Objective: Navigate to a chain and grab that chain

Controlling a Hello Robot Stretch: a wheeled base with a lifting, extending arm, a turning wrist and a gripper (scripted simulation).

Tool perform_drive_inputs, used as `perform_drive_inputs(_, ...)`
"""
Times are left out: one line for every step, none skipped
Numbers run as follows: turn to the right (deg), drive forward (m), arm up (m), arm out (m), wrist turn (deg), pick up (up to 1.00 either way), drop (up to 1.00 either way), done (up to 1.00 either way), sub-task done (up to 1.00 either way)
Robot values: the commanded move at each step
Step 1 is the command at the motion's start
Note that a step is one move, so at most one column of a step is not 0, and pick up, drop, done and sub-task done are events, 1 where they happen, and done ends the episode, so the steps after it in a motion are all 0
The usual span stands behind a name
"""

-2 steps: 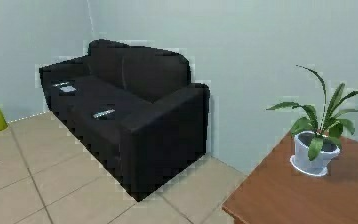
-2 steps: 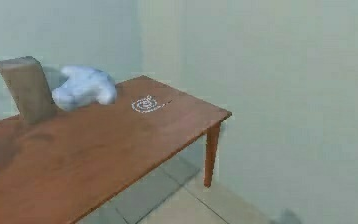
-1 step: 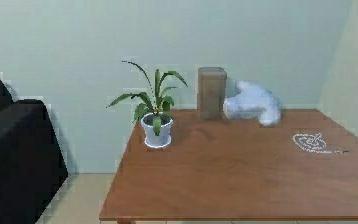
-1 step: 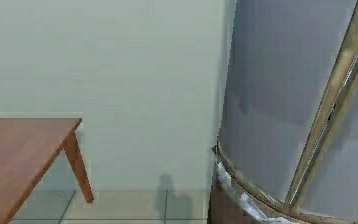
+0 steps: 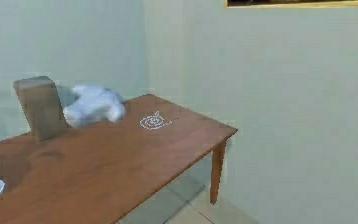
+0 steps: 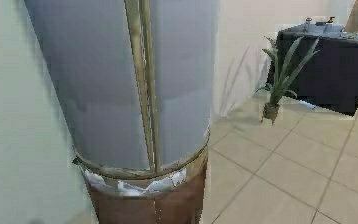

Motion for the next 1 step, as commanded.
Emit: perform_drive_inputs(0.0, 0.45, 0.00, 0.00, 0.0, 0.00, 0.00, 0.00, 0.00)
